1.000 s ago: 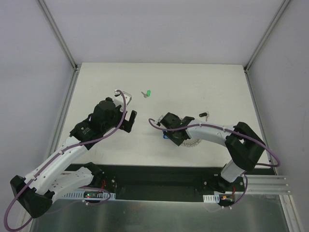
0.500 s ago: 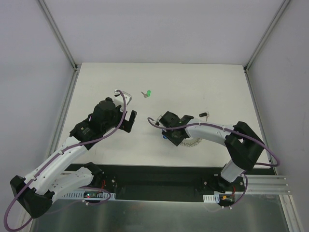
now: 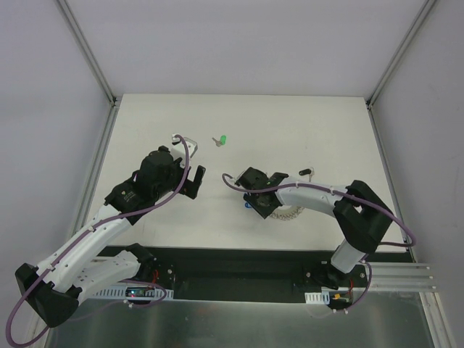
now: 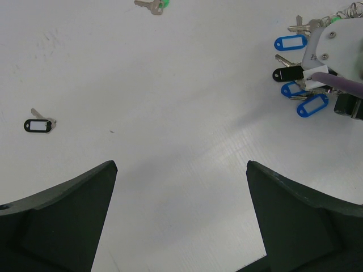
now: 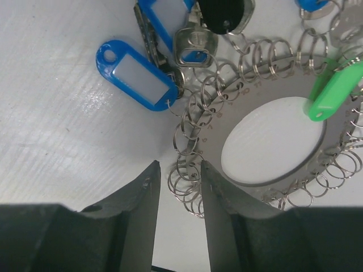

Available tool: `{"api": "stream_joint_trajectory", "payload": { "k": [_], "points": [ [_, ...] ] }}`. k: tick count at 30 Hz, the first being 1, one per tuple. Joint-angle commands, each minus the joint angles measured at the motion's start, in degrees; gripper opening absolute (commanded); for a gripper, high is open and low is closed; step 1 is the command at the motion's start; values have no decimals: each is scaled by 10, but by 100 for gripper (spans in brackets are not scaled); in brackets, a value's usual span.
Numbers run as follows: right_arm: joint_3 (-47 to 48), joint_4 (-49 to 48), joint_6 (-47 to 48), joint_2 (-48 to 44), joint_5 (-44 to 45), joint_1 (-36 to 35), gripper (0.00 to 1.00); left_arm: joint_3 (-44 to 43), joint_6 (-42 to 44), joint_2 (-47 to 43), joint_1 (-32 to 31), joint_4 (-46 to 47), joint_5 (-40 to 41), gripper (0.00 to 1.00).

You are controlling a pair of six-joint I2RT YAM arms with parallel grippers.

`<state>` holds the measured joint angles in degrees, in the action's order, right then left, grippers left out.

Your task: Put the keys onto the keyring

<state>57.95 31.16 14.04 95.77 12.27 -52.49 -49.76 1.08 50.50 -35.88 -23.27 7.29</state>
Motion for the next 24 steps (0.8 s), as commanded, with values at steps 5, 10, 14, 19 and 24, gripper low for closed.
{"api": "stream_joint_trajectory", "payload": {
  "k": [5,10,14,19,24],
  "points": [
    [-6,4,-59,-58,44,10,43,-4,7,-7,7,4,-10,99],
    [-34,-14,-102,-80,-4,40,45,-6,5,-7,7,4,-12,99],
    [-50,-15,-128,-81,-22,49,47,-5,5,-7,7,3,-14,99],
    [-64,-44,-139,-77,-71,49,47,-5,4,-7,7,4,-18,99],
    [-36,-81,-139,-46,-114,45,47,-6,4,-10,7,3,-20,99]
  ]
}}
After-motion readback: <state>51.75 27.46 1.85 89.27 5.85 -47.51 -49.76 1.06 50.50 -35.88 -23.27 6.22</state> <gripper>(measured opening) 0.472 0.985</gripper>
